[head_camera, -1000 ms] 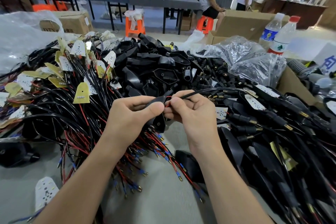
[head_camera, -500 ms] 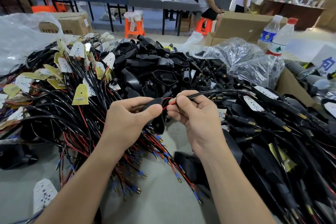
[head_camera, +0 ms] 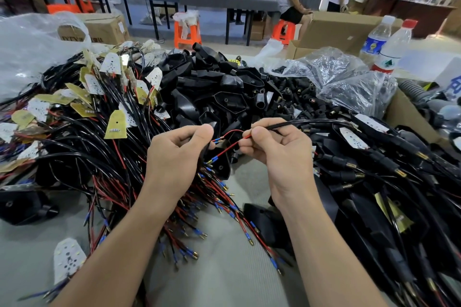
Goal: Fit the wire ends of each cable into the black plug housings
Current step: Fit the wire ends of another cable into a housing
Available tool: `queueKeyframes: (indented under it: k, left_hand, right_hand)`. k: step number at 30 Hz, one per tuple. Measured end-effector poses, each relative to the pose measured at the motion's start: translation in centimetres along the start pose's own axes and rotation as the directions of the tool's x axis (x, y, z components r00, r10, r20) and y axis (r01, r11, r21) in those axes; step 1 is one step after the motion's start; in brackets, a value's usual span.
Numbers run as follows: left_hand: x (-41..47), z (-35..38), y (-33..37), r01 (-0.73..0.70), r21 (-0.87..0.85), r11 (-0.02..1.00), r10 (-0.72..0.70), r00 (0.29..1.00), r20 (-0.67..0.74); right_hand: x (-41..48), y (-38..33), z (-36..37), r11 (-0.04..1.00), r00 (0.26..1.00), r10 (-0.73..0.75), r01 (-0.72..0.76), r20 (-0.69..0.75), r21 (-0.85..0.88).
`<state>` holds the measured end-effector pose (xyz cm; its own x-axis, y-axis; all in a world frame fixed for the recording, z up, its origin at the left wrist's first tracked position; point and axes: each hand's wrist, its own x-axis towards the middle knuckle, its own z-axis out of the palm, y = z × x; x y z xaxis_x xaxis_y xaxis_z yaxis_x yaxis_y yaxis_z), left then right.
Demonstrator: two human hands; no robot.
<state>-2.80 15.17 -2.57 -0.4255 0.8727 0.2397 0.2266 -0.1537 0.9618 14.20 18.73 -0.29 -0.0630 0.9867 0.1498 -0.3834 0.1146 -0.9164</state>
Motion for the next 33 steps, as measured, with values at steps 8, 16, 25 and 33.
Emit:
queueKeyframes:
  k: [8,16,25,33]
  left_hand:
    - [-0.3,0.2,0.3,-0.003,0.014,1.0,0.002,0.993,0.119]
    - [-0.1,0.0,0.1,0.147,-0.171,0.974,-0.102,0.963,0.248]
    - [0.3,0.0,0.2,0.341,-0.215,0.915,-0.258,0.905,0.337]
    - [-0.5,0.4,0.9,0.332,-0.184,0.925,-0.232,0.879,0.417]
  right_hand:
    - [-0.3,-0.2,0.4,0.998,0.999,0.017,-0.019,0.034,0.056]
    - [-0.4,-0.5,0.0,0.996,0.978,0.086,-0.091,0.188,0.015]
    - [-0.3,-1.3,-0.9,0.994,0.96,0.11,-0.099,0.259,-0.055]
    - [-0.7,-0.7,-0.2,0.981,0.908,0.193,-0.172,0.371,-0.089]
